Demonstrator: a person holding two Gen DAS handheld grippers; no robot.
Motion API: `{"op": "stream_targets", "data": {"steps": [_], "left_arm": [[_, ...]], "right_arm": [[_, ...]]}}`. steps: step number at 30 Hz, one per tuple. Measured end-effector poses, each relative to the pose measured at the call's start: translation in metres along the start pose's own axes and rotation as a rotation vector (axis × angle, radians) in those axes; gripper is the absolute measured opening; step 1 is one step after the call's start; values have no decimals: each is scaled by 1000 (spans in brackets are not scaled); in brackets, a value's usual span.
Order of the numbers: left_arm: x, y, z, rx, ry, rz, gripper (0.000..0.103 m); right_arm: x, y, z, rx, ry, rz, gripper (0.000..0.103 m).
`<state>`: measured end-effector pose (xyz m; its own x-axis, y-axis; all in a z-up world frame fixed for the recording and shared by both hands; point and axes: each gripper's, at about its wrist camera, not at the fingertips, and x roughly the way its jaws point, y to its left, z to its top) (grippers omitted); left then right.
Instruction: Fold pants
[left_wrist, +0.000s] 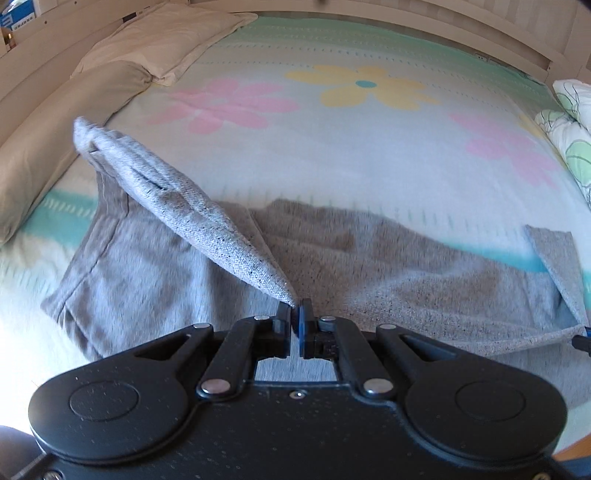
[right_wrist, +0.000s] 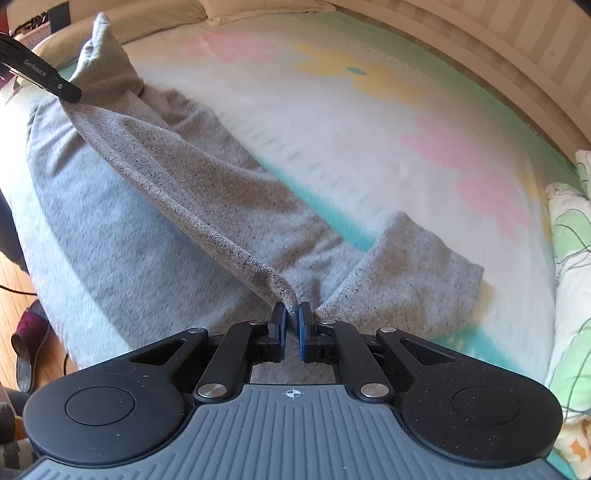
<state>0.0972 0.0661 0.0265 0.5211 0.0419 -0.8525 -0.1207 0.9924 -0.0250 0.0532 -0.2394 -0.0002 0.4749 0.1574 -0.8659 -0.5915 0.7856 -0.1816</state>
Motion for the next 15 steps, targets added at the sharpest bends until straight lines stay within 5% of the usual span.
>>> {"op": "stream_targets", "data": {"steps": [15], "left_arm": [[23,-7,-46,40,49,30,6]], "right_arm": [[15,18,-11,-77,67,-61,7]]}}
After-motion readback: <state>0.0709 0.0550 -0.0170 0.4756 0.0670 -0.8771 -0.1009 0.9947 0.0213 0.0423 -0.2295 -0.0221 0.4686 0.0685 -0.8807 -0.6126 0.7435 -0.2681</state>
